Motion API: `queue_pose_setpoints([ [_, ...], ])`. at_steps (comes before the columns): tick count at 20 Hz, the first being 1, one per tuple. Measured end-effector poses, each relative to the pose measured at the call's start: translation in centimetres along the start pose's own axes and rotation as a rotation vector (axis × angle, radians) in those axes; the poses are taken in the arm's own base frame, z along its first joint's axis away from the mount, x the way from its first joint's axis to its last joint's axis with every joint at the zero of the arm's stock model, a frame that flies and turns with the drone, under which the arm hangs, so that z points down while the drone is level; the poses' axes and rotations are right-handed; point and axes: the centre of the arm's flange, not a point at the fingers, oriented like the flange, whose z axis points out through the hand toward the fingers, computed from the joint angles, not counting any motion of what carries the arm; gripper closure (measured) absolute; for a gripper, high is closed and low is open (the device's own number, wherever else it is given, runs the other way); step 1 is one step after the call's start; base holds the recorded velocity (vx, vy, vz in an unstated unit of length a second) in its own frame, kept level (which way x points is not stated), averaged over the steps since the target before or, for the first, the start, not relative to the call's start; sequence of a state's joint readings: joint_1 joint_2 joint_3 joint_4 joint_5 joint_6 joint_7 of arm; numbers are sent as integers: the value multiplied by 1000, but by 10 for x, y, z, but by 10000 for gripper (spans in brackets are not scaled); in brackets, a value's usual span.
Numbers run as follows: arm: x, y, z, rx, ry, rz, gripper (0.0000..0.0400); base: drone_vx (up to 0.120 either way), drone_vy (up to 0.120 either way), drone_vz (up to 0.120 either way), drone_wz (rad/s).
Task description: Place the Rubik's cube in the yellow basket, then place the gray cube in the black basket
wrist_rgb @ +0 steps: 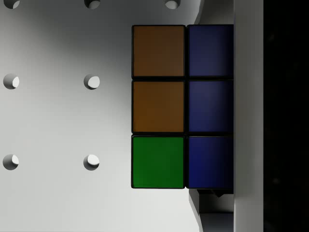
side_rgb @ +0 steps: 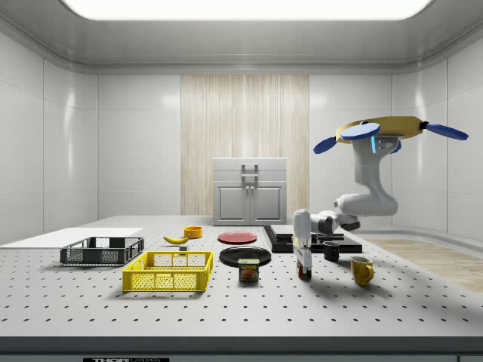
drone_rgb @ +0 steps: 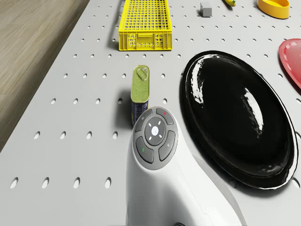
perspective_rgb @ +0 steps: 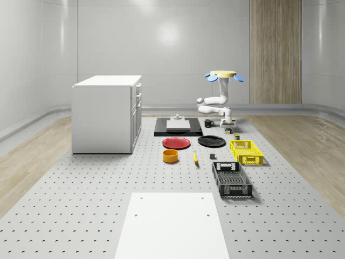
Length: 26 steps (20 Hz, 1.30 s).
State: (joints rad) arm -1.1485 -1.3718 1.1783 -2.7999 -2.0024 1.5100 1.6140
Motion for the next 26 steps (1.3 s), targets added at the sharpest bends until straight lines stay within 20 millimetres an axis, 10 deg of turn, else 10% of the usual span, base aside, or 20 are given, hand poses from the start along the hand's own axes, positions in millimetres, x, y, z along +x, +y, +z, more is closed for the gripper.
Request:
queue_pose_setpoints([
  [26, 0, 0, -34, 2, -3, 4, 78, 29, 0, 45, 0],
])
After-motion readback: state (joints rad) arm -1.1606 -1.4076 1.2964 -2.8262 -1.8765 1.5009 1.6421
